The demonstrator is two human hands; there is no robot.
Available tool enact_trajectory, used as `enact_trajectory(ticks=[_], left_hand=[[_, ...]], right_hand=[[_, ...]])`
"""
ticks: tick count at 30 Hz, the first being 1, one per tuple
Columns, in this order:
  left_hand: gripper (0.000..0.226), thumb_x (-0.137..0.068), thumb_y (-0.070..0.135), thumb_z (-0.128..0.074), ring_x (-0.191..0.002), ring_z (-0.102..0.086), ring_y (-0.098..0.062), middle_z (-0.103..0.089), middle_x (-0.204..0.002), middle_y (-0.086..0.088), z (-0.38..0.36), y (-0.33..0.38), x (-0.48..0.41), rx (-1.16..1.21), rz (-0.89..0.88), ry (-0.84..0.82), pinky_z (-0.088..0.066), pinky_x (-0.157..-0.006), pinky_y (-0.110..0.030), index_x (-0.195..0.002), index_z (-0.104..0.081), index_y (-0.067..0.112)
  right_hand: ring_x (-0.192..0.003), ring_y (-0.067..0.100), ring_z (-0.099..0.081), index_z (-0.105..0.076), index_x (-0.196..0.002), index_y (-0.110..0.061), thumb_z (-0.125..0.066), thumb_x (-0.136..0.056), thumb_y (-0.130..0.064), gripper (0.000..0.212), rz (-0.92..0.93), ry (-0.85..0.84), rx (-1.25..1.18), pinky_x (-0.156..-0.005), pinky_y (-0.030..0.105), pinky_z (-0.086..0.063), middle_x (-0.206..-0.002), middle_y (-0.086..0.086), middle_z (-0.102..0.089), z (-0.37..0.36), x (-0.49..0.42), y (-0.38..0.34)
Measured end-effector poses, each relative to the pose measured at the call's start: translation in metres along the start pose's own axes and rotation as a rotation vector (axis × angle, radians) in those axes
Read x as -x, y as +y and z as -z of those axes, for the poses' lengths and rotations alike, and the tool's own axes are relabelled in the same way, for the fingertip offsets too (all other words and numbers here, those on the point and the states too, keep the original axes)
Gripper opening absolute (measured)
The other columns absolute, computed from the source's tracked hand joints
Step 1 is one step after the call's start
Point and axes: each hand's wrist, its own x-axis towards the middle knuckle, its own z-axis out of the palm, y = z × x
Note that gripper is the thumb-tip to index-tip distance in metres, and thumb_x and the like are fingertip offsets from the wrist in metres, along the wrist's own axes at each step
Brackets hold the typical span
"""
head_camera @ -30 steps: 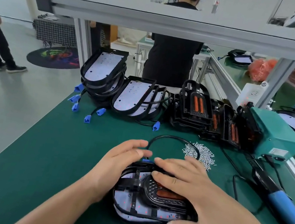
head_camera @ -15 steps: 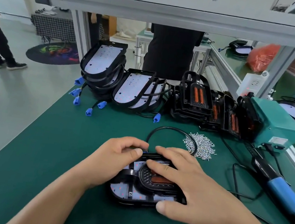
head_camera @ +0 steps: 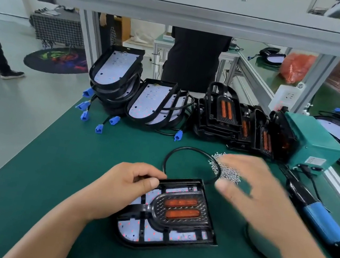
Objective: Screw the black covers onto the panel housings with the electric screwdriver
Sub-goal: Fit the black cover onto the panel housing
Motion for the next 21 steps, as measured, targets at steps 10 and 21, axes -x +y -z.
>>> enact_trajectory(ticks=[10, 21], left_hand=[[0.021, -0.103, 0.025, -0.064, -0.079, -0.066, -0.029, -0.073, -0.090, -0.007, 0.002, -0.009, 0.000, -0.039, 0.029, 0.092, -0.056, -0.081, -0.045, -0.111, -0.075, 0.041], [0.024, -0.100, 0.027, -0.070, -0.085, -0.068, -0.004, -0.076, -0.094, 0.012, 0.001, 0.000, -0.005, -0.053, 0.046, 0.124, -0.050, -0.083, -0.022, -0.106, -0.075, 0.049]], right_hand=[[-0.082, 0.020, -0.062, -0.058, -0.098, -0.033, -0.036, -0.078, -0.093, 0.066, -0.715, -0.056, 0.671, -0.072, 0.039, -0.052, -0.094, -0.006, -0.058, 0.089, 0.062, 0.117], [-0.055, 0.010, -0.057, -0.051, -0.074, -0.028, -0.062, -0.090, -0.057, 0.035, -0.555, -0.015, 0.730, -0.050, 0.031, -0.039, -0.060, -0.008, -0.058, 0.092, 0.069, 0.132]])
